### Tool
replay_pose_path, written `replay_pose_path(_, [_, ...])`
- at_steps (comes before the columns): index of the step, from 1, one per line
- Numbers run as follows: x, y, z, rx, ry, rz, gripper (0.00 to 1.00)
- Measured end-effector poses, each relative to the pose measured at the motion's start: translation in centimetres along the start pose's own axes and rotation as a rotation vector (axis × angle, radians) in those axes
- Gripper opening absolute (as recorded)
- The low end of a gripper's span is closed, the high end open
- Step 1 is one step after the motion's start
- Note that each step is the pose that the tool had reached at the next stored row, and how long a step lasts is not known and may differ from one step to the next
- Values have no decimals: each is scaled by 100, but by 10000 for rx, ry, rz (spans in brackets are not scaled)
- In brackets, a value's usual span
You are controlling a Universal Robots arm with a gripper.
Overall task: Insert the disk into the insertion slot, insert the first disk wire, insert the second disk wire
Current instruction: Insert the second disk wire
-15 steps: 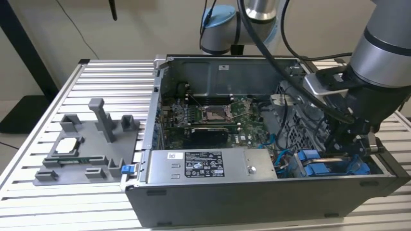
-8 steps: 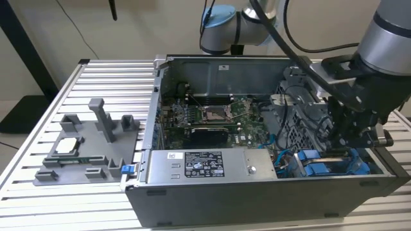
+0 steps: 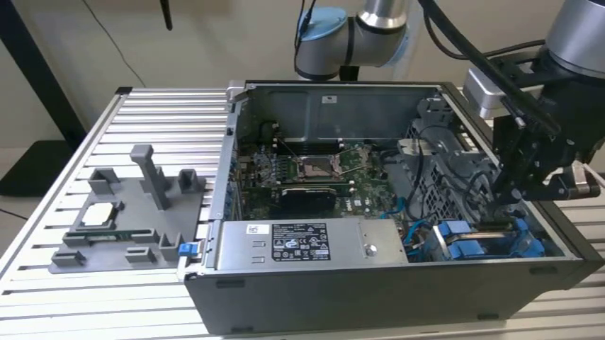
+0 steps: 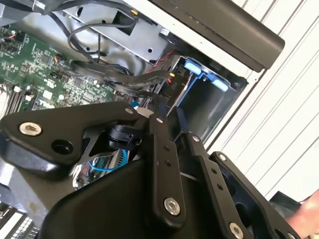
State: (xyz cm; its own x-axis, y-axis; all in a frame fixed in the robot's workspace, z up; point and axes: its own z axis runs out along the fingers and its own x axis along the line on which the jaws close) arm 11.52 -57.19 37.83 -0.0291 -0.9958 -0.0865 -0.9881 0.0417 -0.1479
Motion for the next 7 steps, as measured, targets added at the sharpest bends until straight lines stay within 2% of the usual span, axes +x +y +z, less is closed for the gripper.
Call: replay_pose_path(7, [0, -1, -5, 0, -1, 0, 100])
